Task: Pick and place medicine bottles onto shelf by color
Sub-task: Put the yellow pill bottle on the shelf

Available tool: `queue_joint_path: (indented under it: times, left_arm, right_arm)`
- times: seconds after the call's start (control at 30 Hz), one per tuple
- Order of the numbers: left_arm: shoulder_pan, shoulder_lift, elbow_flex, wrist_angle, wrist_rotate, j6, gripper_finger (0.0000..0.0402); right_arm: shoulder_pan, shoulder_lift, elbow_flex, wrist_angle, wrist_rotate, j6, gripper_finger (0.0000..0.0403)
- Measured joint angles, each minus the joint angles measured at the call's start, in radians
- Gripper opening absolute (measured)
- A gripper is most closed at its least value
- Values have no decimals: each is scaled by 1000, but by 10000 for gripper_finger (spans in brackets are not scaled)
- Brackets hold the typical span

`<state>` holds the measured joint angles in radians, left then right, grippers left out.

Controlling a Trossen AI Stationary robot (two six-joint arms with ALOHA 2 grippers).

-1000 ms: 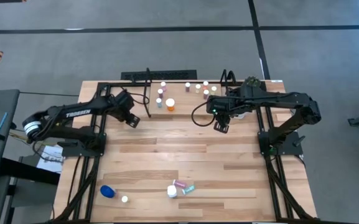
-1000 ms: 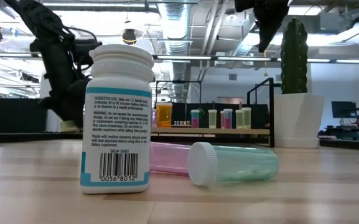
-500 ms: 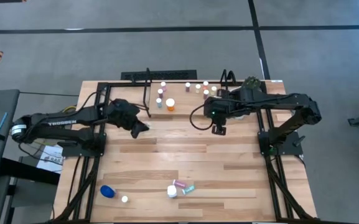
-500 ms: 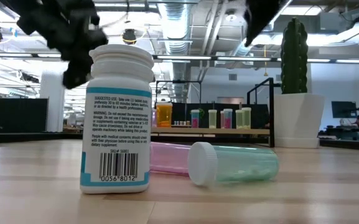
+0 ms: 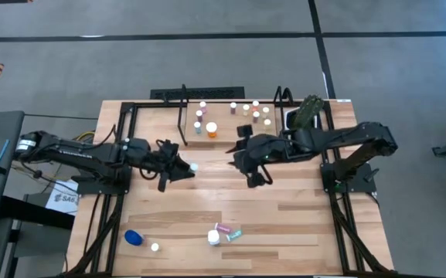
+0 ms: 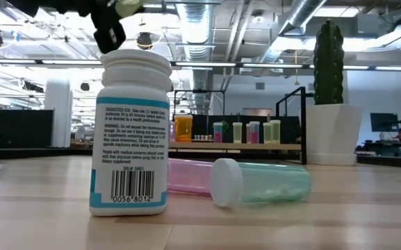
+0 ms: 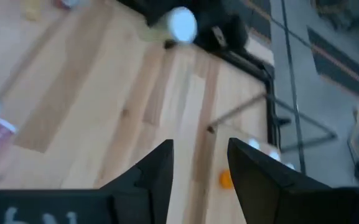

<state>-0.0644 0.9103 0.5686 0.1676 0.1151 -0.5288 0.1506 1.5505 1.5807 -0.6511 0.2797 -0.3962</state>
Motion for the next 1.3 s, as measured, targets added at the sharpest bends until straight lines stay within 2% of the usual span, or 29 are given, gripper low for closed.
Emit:
queue_joint_path:
  times: [0.2,0.53,0.73,0.83,1.3]
  left_arm:
    - [-77,36,2,89,-30,38,94]
    - [-157,112,47,84,-43,60,94]
    - [-185,156,77,49,-44,73,94]
    - [-191,171,85,51,-42,75,94]
    - [-194,172,99,61,-32,96,94]
  right_arm:
    - [27,54,5,170,-32,-30,196]
    - [40,159,64,192,-170,4,239]
    - [58,195,107,165,-178,-3,240]
    - [66,218,129,194,-215,-21,239]
    - [84,271,162,224,-276,-26,239]
